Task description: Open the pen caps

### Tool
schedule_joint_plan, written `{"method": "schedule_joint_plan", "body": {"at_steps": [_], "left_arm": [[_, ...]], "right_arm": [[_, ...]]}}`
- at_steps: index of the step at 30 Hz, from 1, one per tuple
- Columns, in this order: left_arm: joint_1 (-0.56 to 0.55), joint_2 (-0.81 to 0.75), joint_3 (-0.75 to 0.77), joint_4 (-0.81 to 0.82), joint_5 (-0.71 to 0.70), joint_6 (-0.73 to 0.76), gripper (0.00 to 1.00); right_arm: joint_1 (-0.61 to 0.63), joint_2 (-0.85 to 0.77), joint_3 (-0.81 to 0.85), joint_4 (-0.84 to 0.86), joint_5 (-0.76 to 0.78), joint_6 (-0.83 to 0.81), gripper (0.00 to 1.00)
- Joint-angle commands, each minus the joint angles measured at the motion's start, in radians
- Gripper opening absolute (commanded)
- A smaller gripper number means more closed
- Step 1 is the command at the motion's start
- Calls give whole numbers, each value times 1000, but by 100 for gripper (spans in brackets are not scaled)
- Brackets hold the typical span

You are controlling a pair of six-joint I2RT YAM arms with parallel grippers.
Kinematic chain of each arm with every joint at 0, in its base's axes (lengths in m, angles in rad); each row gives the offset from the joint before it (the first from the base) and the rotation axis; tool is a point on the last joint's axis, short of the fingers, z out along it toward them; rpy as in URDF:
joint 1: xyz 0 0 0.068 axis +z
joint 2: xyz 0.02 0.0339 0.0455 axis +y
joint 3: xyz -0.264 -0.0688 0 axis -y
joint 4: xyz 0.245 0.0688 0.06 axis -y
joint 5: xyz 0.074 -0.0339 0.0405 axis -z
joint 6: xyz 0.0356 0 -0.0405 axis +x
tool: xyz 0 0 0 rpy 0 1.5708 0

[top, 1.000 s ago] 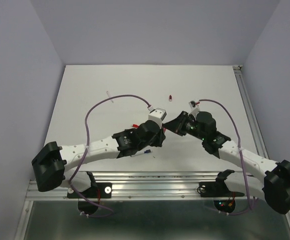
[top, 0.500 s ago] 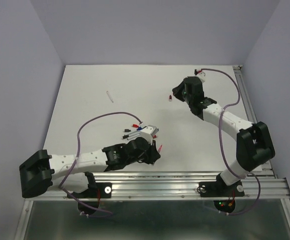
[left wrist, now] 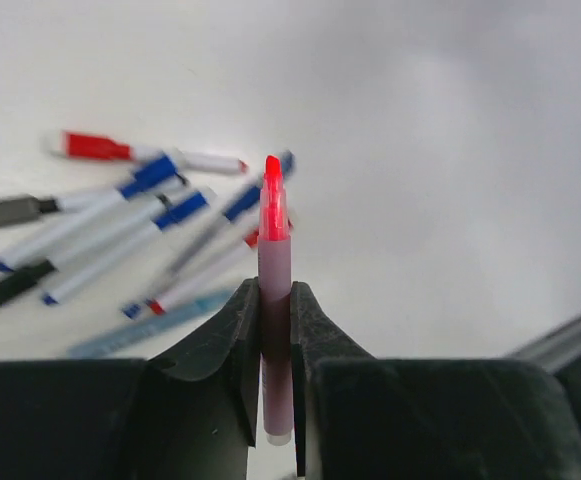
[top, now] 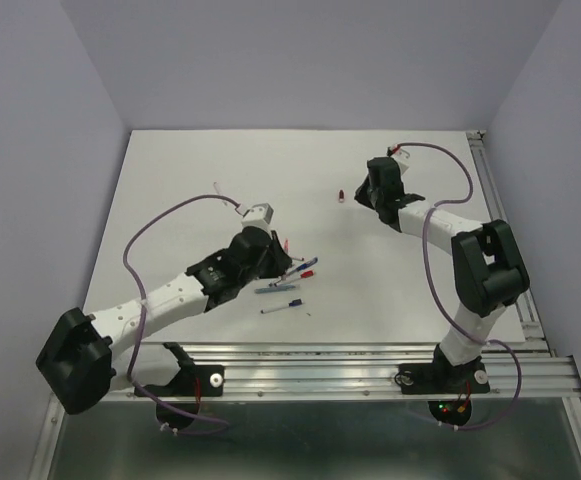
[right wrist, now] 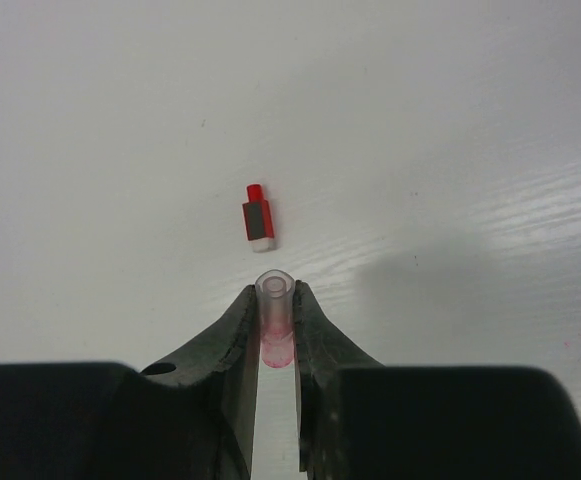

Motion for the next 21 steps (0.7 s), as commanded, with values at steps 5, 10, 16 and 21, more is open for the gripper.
{"method": "schedule_joint_plan", "body": {"at_steps": [5, 10, 16, 21], "left_arm": [[355, 140, 163, -6, -46, 137, 0], [520, 278, 243, -9, 75, 166, 0], [673, 473, 387, -43, 46, 163, 0], [770, 645, 518, -72, 59, 155, 0]], "right_arm": [[1, 139, 86, -5, -14, -69, 5], [1, 198, 95, -17, -15, -69, 7], [0, 261, 122, -42, -32, -47, 11], [0, 271, 127, -75, -15, -29, 18]]}}
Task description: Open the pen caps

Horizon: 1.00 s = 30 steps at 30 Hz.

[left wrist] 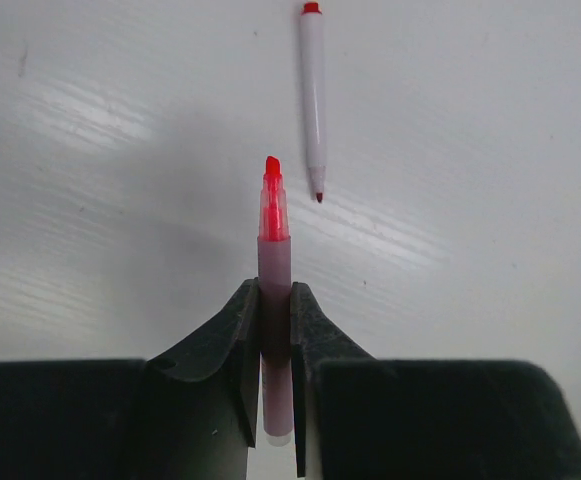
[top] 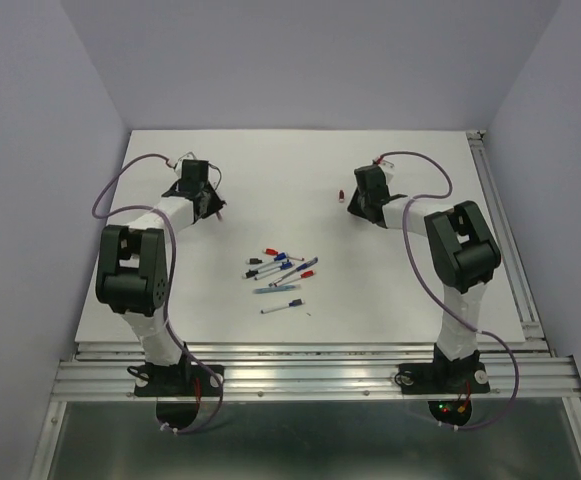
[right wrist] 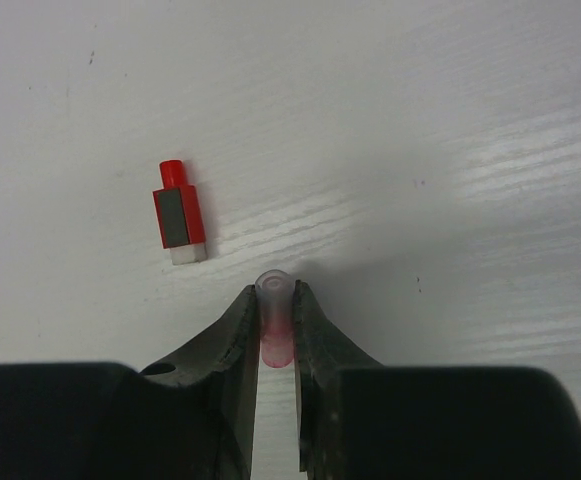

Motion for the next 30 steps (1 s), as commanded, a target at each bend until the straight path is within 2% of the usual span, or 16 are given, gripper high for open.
{"method": "schedule_joint_plan", "body": {"at_steps": [1, 7, 9, 11, 13, 16, 19, 25, 26, 28, 29, 30], "left_arm": [[50, 91, 135, -38, 1, 17, 0], [84, 205, 249, -71, -26, 51, 0], [88, 226, 269, -67, -16, 55, 0], [93, 271, 322, -96, -15, 64, 0], [93, 308, 368, -114, -22, 68, 0], [94, 338, 396, -120, -22, 66, 7], [94, 363, 411, -127, -22, 58, 8], [94, 390, 422, -145, -10, 32, 18], [94, 392, 419, -146, -9, 28, 19], [94, 384, 410, -151, 8, 22, 25], [94, 381, 407, -150, 13, 22, 33], [94, 369, 395, -150, 16, 23, 34]], "right_arm": [[0, 16, 36, -68, 25, 27, 20], [-2, -6, 12, -99, 38, 38, 34], [-3, -29, -10, -72, 13, 38, 34], [-2, -41, -28, -58, -22, 38, 41], [-5, -59, -34, -59, -45, 31, 42], [-3, -101, -51, -58, -82, 30, 46], [-3, -153, -100, -67, -87, 42, 47], [-3, -395, -307, -62, -123, 56, 61], [-3, -429, -335, -61, -125, 51, 68], [-2, -533, -408, -71, -114, 42, 75], [-3, -570, -431, -90, -108, 39, 79], [-3, -632, -450, -99, -108, 42, 80]]}}
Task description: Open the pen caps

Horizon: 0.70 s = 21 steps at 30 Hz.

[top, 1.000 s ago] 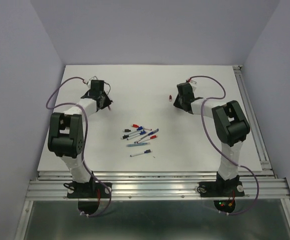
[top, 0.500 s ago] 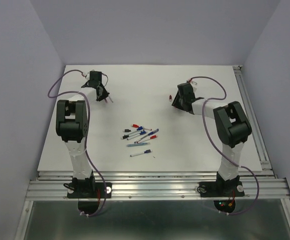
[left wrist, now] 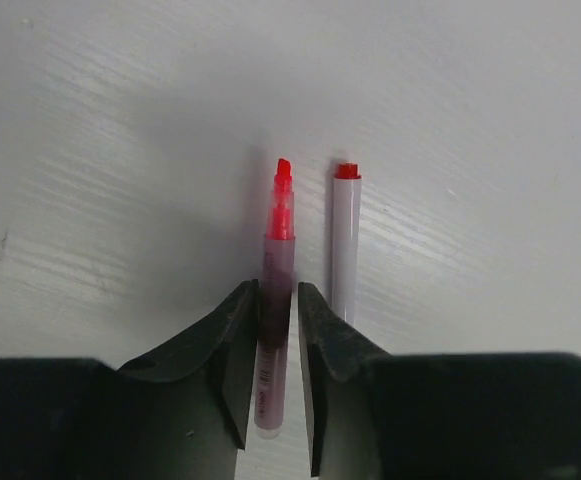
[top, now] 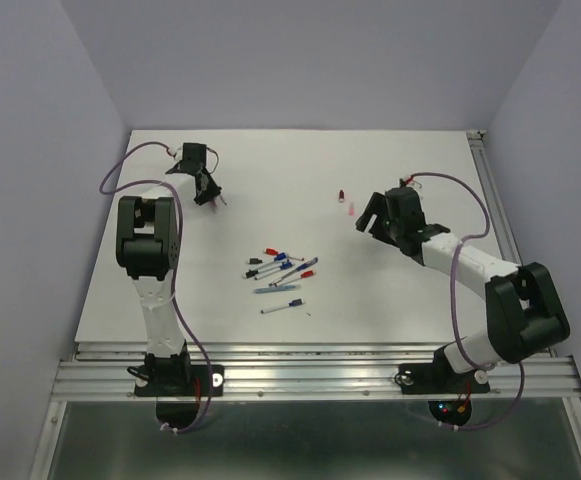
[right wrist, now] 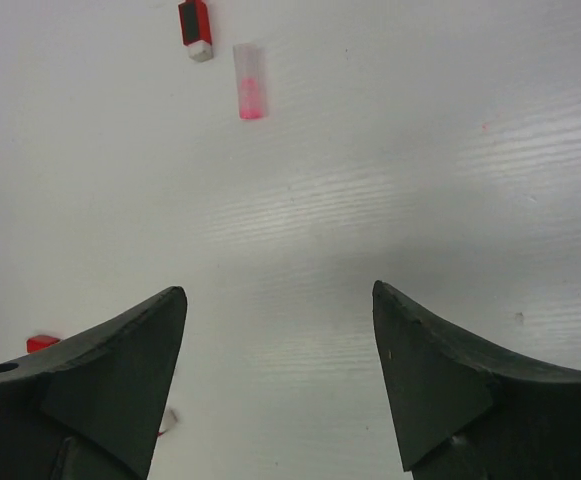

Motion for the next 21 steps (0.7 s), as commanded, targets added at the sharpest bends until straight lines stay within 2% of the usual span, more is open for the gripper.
{"method": "schedule_joint_plan", "body": {"at_steps": [1, 2, 3, 4, 8, 11, 13, 14, 17, 19, 21], "left_arm": [[7, -20, 3, -32, 17, -8, 37], [7, -28, -3, -36, 14, -11, 45], [7, -40, -8, -39, 15, -11, 48], [7, -50, -8, -56, 18, -17, 51], [7, -120, -46, -70, 24, -37, 54], [3, -240, -138, -47, 21, -54, 74], [-16, -351, -225, -29, 30, -43, 82], [-31, -393, -257, -23, 30, -39, 90], [-123, -563, -408, 7, 7, -46, 99], [-195, -689, -536, 34, 18, -52, 99], [-319, -807, -644, 56, 11, -86, 99]], "right_arm": [[-1, -171, -104, -24, 0, -7, 84], [1, -200, -118, -41, -9, 2, 87], [-1, -261, -132, -45, -12, 4, 91], [-1, -288, -161, -54, -17, 15, 99], [-1, -410, -203, -74, -40, 21, 100], [1, -481, -244, -94, -37, 35, 100], [1, -506, -258, -110, -26, 36, 100], [1, -522, -266, -125, -24, 42, 100], [1, -542, -296, -133, -35, 47, 100], [1, -556, -312, -122, -47, 50, 100], [1, -562, -315, -122, -47, 49, 100]]}}
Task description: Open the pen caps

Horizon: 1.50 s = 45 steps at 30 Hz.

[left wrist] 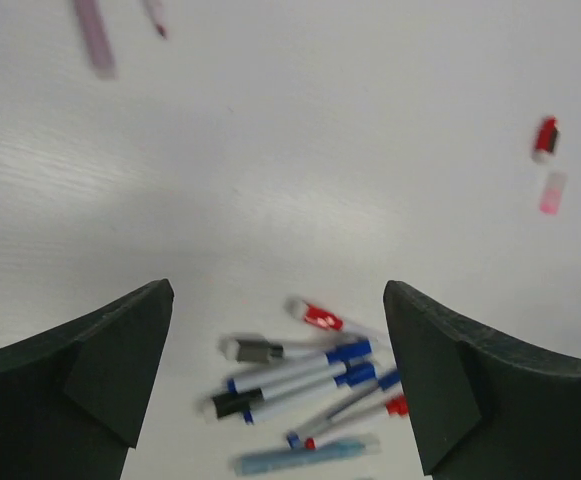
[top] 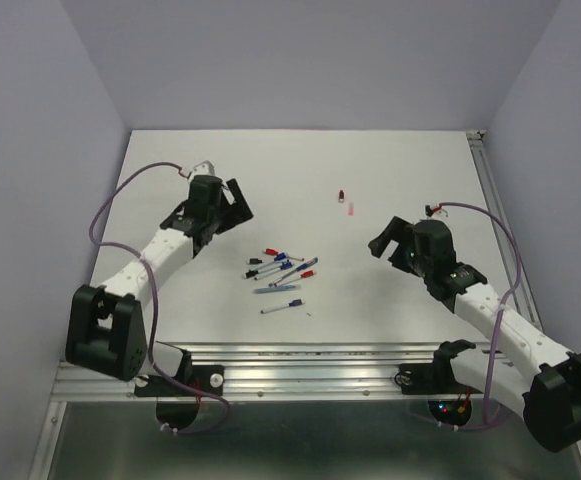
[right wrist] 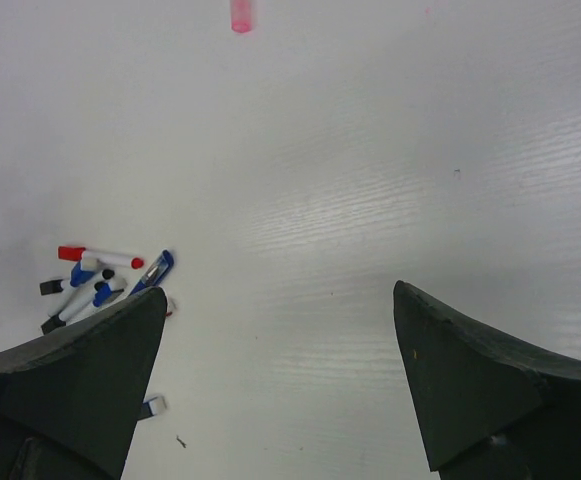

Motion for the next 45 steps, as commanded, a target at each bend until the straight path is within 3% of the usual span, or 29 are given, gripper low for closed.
{"method": "schedule_joint_plan", "body": {"at_steps": [1, 6, 9, 13, 25, 37, 45], "left_arm": [[-179, -187, -171, 39, -5, -41, 99], [-391, -386, -340, 31, 54, -111, 99], [-495, -428, -397, 35, 92, -125, 99], [-554, -402, -440, 36, 77, -119, 99], [-649, -178, -330, 42, 10, -47, 98], [-698, -89, -305, 0, -38, -38, 96], [-755, -39, -282, -44, -38, -39, 87]], "right_arm": [[0, -23, -26, 2, -13, 4, 100], [0, -19, -27, -1, -42, -29, 100], [-1, -13, -29, -11, -39, -30, 100], [-1, 7, -35, -7, -60, -27, 100], [0, 20, -30, -24, -59, -35, 100], [-1, 16, -6, -65, -59, -70, 100], [0, 1, -4, -82, -62, -78, 100]]}}
